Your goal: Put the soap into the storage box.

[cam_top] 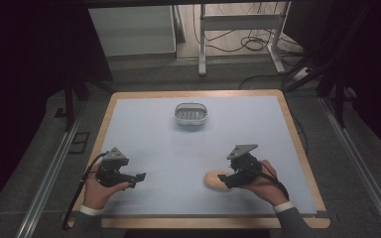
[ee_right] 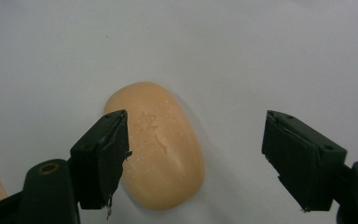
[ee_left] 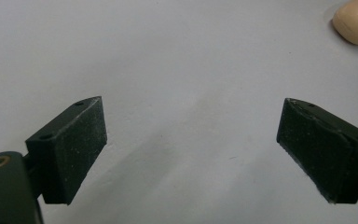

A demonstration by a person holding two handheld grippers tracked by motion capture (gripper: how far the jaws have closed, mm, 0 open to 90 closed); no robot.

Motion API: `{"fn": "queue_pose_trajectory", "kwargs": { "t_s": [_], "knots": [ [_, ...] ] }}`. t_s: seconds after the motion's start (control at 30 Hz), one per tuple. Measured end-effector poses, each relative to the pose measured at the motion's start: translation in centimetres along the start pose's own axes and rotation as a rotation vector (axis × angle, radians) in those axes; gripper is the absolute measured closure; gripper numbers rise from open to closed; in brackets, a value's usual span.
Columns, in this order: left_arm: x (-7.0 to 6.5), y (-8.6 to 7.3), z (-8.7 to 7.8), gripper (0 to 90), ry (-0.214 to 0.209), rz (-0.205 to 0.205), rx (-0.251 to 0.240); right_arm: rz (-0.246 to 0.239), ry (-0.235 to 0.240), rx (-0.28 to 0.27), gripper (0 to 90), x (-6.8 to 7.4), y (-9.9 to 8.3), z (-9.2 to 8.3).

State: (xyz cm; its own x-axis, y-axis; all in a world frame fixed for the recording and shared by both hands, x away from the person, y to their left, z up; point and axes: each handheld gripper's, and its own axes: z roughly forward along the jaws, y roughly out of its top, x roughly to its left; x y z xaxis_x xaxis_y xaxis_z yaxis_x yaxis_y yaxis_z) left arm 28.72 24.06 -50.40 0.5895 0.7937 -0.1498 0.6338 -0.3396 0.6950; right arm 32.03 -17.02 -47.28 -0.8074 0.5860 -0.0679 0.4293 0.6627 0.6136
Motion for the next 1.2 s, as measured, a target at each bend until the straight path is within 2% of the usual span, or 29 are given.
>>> {"fn": "queue_pose_trajectory", "kwargs": {
  "t_s": [0.17,0.67,0.87,1.03,1.2],
  "knots": [
    [-0.1,0.0,0.1,8.4,0.000,0.001,0.002,-0.017,0.012,0.020,23.0,0.4,0.1,0.5],
    [-0.1,0.0,0.3,8.4,-0.002,0.006,0.010,-0.101,0.044,0.130,22.9,1.7,0.7,3.1],
    [-0.1,0.0,0.1,8.3,0.000,0.005,0.007,-0.108,0.077,0.172,22.8,1.8,0.5,4.0],
    [-0.1,0.0,0.2,8.2,-0.007,0.001,0.016,-0.124,0.077,0.202,22.9,1.9,0.3,4.6],
    [-0.2,0.0,0.2,8.0,-0.006,0.007,0.018,-0.139,0.090,0.193,27.0,1.7,0.1,4.7]
  ]
}}
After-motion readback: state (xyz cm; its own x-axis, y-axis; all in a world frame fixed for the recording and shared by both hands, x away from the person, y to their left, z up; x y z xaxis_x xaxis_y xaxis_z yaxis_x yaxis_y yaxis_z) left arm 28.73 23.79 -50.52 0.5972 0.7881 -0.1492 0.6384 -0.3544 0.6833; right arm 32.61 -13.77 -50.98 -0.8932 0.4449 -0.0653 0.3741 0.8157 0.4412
